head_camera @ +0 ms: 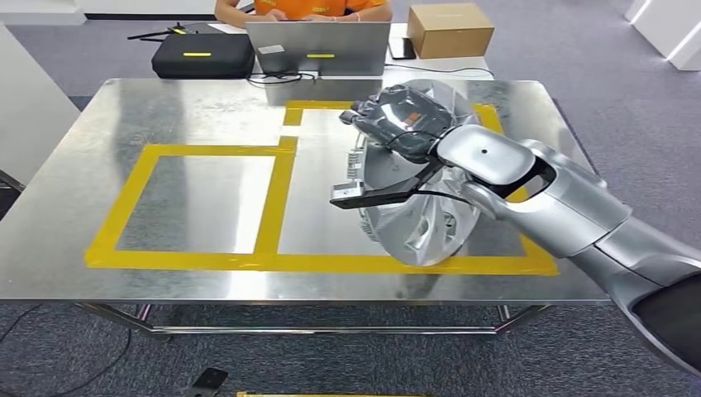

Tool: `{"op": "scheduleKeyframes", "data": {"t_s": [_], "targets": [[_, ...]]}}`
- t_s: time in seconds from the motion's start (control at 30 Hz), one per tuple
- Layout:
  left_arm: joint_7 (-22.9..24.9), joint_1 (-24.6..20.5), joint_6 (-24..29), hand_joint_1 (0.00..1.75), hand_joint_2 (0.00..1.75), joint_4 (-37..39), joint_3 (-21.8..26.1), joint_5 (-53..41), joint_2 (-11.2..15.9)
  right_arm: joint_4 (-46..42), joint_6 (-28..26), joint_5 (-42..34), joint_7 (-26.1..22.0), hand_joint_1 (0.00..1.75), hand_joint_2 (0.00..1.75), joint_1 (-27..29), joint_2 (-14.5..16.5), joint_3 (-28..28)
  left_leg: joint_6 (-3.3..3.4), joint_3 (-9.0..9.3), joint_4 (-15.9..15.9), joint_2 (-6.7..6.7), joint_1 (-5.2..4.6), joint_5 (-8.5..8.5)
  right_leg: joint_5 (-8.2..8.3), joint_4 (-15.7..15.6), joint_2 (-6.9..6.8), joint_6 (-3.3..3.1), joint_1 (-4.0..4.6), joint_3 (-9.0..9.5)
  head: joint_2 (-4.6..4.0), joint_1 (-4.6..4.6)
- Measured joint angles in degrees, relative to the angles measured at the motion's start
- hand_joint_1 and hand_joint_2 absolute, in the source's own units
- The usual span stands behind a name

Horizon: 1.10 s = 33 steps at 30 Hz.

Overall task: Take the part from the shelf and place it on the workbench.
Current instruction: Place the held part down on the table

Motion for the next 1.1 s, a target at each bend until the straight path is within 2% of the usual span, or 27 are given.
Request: {"op": "scheduleKeyframes", "data": {"t_s": [0.07, 0.1, 0.17, 0.2, 0.27, 0.3, 0.33, 0.37, 0.43, 0.47, 0.5, 0.53, 0.6, 0.67, 0.7, 0.77, 0.8, 0.83, 0.87, 0.9, 0.97, 1.0, 1.03, 1.1], "targets": [[-0.1, 0.1, -0.1, 0.00, 1.75, 0.0, 0.0, 0.0, -0.2, 1.4, 0.0, -0.1, 0.0, 1.75, 1.75, 0.9, 0.2, 0.0, -0.61, 0.05, -0.1, -0.15, 0.06, 0.00, -0.06, -1.4, -0.06, -0.33, 0.25, 0.96, -0.01, -0.01], [-0.2, 0.1, -0.3, 0.00, 1.75, 0.0, 0.0, 0.0, -0.2, 2.0, 0.1, -0.1, -0.1, 1.75, 1.75, 1.4, 0.3, 0.0, -0.90, 0.06, -0.1, -0.12, 0.14, -0.02, 0.15, -1.6, -0.05, -0.40, 0.10, 1.13, -0.01, -0.03], [-0.9, 0.1, -1.2, 0.00, 1.75, 0.0, 0.0, 0.0, -0.1, 3.3, 0.6, -0.3, -0.4, 1.75, 1.75, 2.5, 0.3, 0.1, -1.47, -0.41, 1.4, 0.21, 0.11, -1.27, 0.63, -2.5, -0.19, -0.63, -0.28, 1.68, -0.02, -0.14], [-1.5, 0.2, -1.9, 0.00, 1.75, 0.0, 0.0, 0.1, -0.1, 3.9, 0.9, -0.4, -0.6, 1.75, 1.75, 3.1, 0.4, 0.1, -1.78, -1.31, 3.7, 0.46, 0.18, -2.75, 0.84, -2.9, -0.28, -0.72, -0.49, 1.93, -0.02, -0.24], [-2.8, 0.3, -3.7, 0.00, 1.75, 0.0, 0.0, 0.7, 0.1, 5.2, 1.3, -0.6, -1.2, 1.75, 1.75, 4.2, 0.4, 0.3, -2.37, -4.22, 10.9, 0.85, 0.53, -6.43, 0.90, -3.0, -0.31, -0.81, -0.51, 2.05, -0.02, -0.35], [-3.6, 0.3, -4.6, 0.00, 1.75, 0.0, 0.0, 1.0, 0.2, 5.7, 1.5, -0.6, -1.5, 1.75, 1.75, 4.9, 0.4, 0.4, -2.61, -5.50, 14.0, 0.92, 0.72, -7.54, 0.87, -2.9, -0.28, -0.79, -0.52, 2.05, -0.01, -0.36], [-4.3, 0.3, -5.4, 0.00, 1.75, 0.0, 0.0, 1.3, 0.4, 6.1, 1.6, -0.7, -1.8, 1.75, 1.75, 5.5, 0.4, 0.5, -2.80, -6.04, 15.3, 0.95, 0.87, -7.62, 0.83, -2.9, -0.23, -0.73, -0.57, 2.06, -0.01, -0.34], [-5.0, 0.3, -6.1, 0.00, 1.75, 0.0, 0.0, 1.5, 0.5, 6.5, 1.6, -0.8, -2.0, 1.75, 1.75, 6.0, 0.4, 0.6, -2.97, -5.50, 14.3, 0.96, 1.01, -6.53, 0.74, -2.8, -0.17, -0.60, -0.65, 2.07, -0.01, -0.36], [-6.0, 0.3, -7.2, 0.00, 1.75, 0.0, 0.0, 1.6, 0.7, 7.0, 1.6, -0.8, -2.3, 1.75, 1.75, 6.6, 0.4, 0.6, -3.28, -2.10, 7.2, 0.97, 1.29, -2.90, 0.38, -2.3, -0.04, -0.10, -0.87, 2.05, -0.02, -0.34], [-6.4, 0.4, -7.4, 0.00, 1.75, 0.0, 0.0, 1.6, 0.8, 7.2, 1.6, -0.8, -2.3, 1.75, 1.75, 6.7, 0.4, 0.6, -3.28, -0.42, 3.7, 0.93, 1.30, -1.70, 0.15, -1.9, 0.04, 0.25, -0.85, 1.89, -0.02, -0.42], [-6.8, 0.3, -7.4, 0.00, 1.75, 0.0, 0.0, 1.6, 0.8, 7.3, 1.6, -0.8, -2.4, 1.75, 1.75, 6.7, 0.4, 0.6, -3.10, 0.59, 1.5, 0.90, 1.29, -1.21, 0.01, -1.7, 0.13, 0.60, -0.79, 1.71, -0.02, -0.44], [-7.1, 0.4, -7.3, 0.00, 1.75, 0.0, 0.0, 1.6, 0.8, 7.4, 1.6, -0.8, -2.5, 1.75, 1.75, 6.8, 0.4, 0.6, -2.81, 0.96, 0.6, 0.87, 1.20, -1.35, -0.04, -1.6, 0.22, 0.91, -0.69, 1.54, -0.02, -0.49], [-7.5, 0.4, -6.5, 0.00, 1.75, 0.0, 0.1, 1.5, 0.8, 7.4, 1.6, -0.7, -2.8, 0.87, 0.87, 7.1, 0.4, 0.7, -1.91, 0.88, 0.6, 0.89, 1.04, -1.38, 0.01, -1.7, 0.33, 1.47, -0.70, 1.44, -0.02, -0.48], [-7.5, 0.2, -5.6, 0.00, 1.75, 0.0, 0.1, 1.6, 0.8, 7.3, 1.6, -0.7, -2.9, 0.00, 0.00, 7.2, 0.4, 0.6, -1.04, 0.96, 0.4, 1.01, 1.08, -1.21, -1.05, -0.4, 0.26, 1.91, -0.84, 0.64, -0.02, -0.38], [-7.5, 0.2, -5.3, 0.00, 1.75, 0.0, 0.1, 1.6, 0.8, 7.1, 1.5, -0.7, -2.9, 0.00, 0.00, 7.2, 0.4, 0.6, -0.64, 0.99, 0.3, 1.08, 1.13, -1.14, -2.38, 1.7, 0.21, 2.03, -0.86, -0.48, -0.02, -0.32], [-7.4, 0.1, -4.5, 0.00, 1.75, 0.0, 0.2, 1.6, 0.8, 6.7, 1.0, -0.4, -3.1, 0.00, 0.00, 7.6, 0.4, 0.6, -0.17, 0.97, 0.3, 1.22, 1.03, -1.17, -5.91, 9.5, 0.13, 2.11, -0.85, -4.25, -0.02, -0.22], [-7.5, 0.1, -4.0, 0.00, 1.31, 0.0, 0.2, 1.7, 0.8, 6.4, 0.6, -0.1, -3.2, 0.00, 0.00, 8.0, 0.4, 0.7, -0.10, 0.97, 0.3, 1.26, 0.95, -1.20, -7.13, 13.3, 0.13, 2.12, -0.84, -6.12, -0.02, -0.21], [-7.6, 0.1, -3.5, 0.00, 0.87, 0.0, 0.3, 1.8, 0.8, 6.1, 0.1, 0.3, -3.3, 0.00, 0.00, 8.4, 0.4, 0.7, -0.05, 0.98, 0.3, 1.27, 0.87, -1.22, -7.41, 15.5, 0.13, 2.08, -0.84, -7.32, -0.02, -0.21], [-7.7, 0.1, -3.0, 0.00, 0.44, 0.0, 0.3, 1.9, 0.8, 5.7, -0.5, 0.7, -3.3, 0.00, 0.00, 8.6, 0.4, 0.7, -0.03, 0.99, 0.3, 1.24, 0.81, -1.24, -6.58, 15.4, 0.13, 1.97, -0.83, -7.47, -0.02, -0.20], [-7.8, 0.1, -2.5, 0.00, 0.00, 0.0, 0.3, 2.0, 0.8, 5.4, -1.3, 1.2, -3.3, 0.00, 0.00, 8.8, 0.4, 0.7, -0.03, 1.03, 0.3, 1.20, 0.75, -1.26, -4.81, 12.9, 0.13, 1.76, -0.81, -6.47, -0.02, -0.20], [-7.5, 0.1, -1.5, 0.00, 0.00, 0.0, 0.4, 1.9, 0.7, 4.5, -3.3, 3.0, -3.1, 0.00, 0.00, 8.5, 0.4, 0.7, -0.19, 1.07, 0.4, 1.15, 0.55, -1.40, -0.97, 5.0, 0.08, 1.24, -0.64, -2.67, -0.02, -0.21], [-7.2, 0.0, -0.9, 0.00, 0.00, 0.0, 0.5, 1.8, 0.7, 3.9, -4.6, 4.3, -3.0, 0.00, 0.00, 8.4, 0.4, 0.7, -0.38, 0.99, 0.5, 1.16, 0.45, -1.45, 0.03, 1.8, 0.03, 1.04, -0.52, -1.05, -0.01, -0.25], [-6.7, -0.1, -0.4, 0.00, 0.00, 0.0, 0.5, 1.6, 0.6, 3.2, -6.0, 5.9, -2.9, 0.00, 0.00, 8.3, 0.4, 0.7, -0.64, 0.88, 0.5, 1.18, 0.39, -1.44, 0.36, -0.1, 0.03, 0.91, -0.38, -0.10, -0.01, -0.27], [-5.9, -0.2, 0.4, 0.00, 0.00, 0.0, 0.5, 1.2, 0.5, 2.0, -9.1, 10.2, -2.5, 0.00, 0.00, 8.2, 0.4, 1.0, -1.23, 0.75, 0.5, 1.21, 0.38, -1.27, 0.19, -0.9, 0.08, 0.71, -0.27, 0.28, -0.02, -0.28]]}}
